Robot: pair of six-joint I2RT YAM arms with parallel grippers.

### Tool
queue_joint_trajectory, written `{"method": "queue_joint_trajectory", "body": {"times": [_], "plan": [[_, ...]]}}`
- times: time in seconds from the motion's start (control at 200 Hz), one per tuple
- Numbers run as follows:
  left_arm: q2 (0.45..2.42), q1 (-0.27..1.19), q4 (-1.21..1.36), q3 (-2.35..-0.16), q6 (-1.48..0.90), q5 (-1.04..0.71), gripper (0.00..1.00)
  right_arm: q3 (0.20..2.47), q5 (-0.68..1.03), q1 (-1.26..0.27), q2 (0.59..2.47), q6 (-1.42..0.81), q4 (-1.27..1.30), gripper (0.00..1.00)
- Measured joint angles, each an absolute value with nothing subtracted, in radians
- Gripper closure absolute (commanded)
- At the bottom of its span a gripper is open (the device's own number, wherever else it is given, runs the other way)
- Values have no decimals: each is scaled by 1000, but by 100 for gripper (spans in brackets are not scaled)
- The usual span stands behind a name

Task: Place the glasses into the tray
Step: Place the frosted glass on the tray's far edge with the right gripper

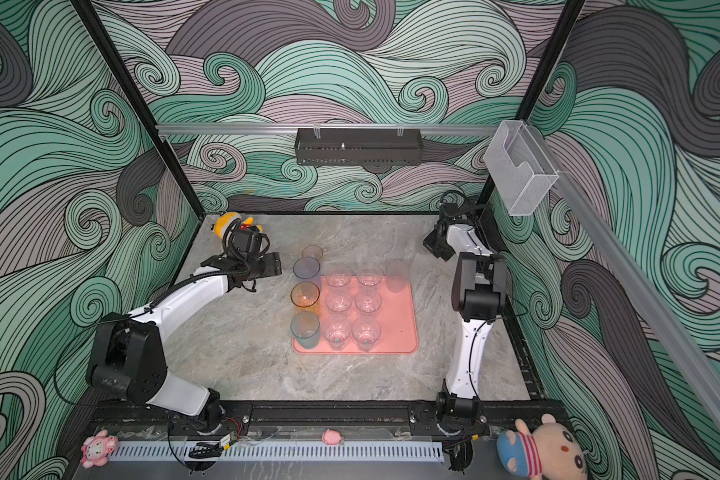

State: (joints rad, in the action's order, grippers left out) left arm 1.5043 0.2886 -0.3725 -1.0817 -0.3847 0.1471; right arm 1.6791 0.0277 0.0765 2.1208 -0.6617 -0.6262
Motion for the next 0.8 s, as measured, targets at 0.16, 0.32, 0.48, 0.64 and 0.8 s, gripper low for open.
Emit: {"method": "queue_joint_trajectory", "body": {"times": [0.16, 0.32, 0.48, 0.64, 0.8], "plan": [[1466, 289, -366, -1059, -378, 137, 19, 1486, 13, 40, 1904, -645, -611, 99], [1403, 300, -365, -1051, -355, 137, 19, 1317, -8, 10, 1689, -618, -588, 99], [1386, 318, -374, -1056, -338, 134, 19, 1169, -39, 0, 1518, -580, -622, 99], [1386, 337, -420, -1096, -325, 126, 20, 1063, -72, -33, 1410, -530, -688, 98], [1383, 360, -470, -1153, -326, 115, 20, 1019, -100, -120, 1374, -484, -762, 97]]}}
